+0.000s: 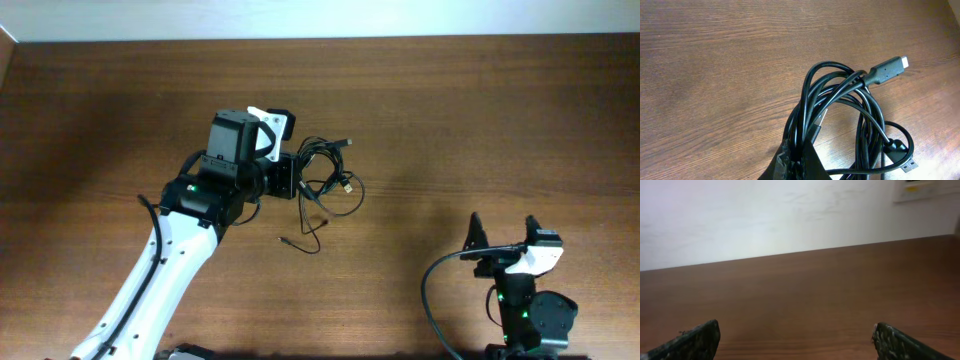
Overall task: Untangle cables
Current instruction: 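Lift the cable bundle with the left gripper, then move the right gripper toward the cable held by the left gripper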
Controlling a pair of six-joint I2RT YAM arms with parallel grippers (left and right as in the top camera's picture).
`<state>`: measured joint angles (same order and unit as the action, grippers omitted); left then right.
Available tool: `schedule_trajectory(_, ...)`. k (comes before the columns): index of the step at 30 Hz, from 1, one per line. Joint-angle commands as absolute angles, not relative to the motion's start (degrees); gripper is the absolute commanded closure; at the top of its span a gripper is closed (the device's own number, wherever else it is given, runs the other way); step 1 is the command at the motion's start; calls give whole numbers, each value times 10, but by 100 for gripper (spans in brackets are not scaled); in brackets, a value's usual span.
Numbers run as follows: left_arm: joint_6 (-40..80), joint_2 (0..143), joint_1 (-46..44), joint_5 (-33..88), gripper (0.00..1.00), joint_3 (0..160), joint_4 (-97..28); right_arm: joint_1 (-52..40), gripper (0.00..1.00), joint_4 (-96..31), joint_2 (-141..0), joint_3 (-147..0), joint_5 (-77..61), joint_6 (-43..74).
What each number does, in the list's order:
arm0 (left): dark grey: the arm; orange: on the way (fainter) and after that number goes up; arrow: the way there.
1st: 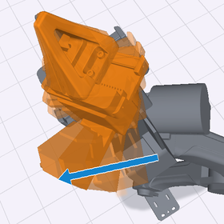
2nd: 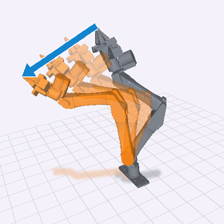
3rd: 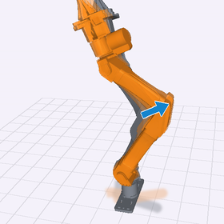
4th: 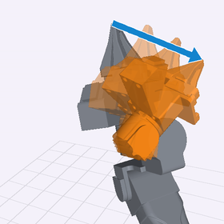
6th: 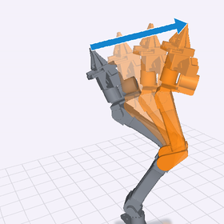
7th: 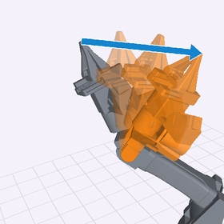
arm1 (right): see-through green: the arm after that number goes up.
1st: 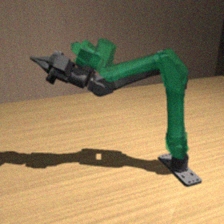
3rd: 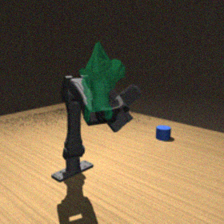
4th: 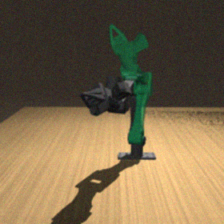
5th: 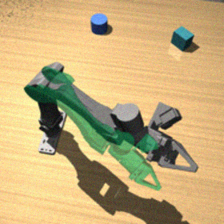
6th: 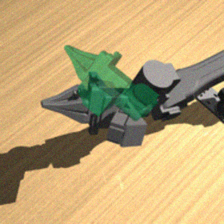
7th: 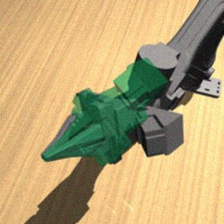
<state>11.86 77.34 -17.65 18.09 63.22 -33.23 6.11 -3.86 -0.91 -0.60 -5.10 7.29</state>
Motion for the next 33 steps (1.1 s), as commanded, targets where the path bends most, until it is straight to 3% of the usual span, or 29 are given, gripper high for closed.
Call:
schedule_trajectory(1,120,768,-177,191,100,636,-331,56,2,-37,-7,-3,-39,67)
schedule_trajectory(3,120,768,-177,191,100,636,-331,56,2,-25,-7,-3,-124,100)
schedule_trajectory(6,120,768,-177,191,100,636,-331,56,2,-26,-7,-3,-242,275)
schedule_trajectory(7,129,768,-177,191,100,636,-331,56,2,-25,-7,-3,-309,412)
schedule_trajectory(12,133,768,-177,191,100,636,-331,56,2,-26,-7,-3,-394,609)
schedule_trajectory(17,139,768,-177,191,100,636,-332,56,1,-35,-8,-16,-389,579)
schedule_trajectory(21,139,768,-177,191,100,636,-331,56,1,-155,-36,-96,-366,555)
schedule_trajectory(29,159,768,-177,190,100,636,-332,56,2,-307,-301,-259,-391,493)
schedule_trajectory(33,158,769,-177,165,100,636,-333,55,14,-302,-400,-265,-496,492)
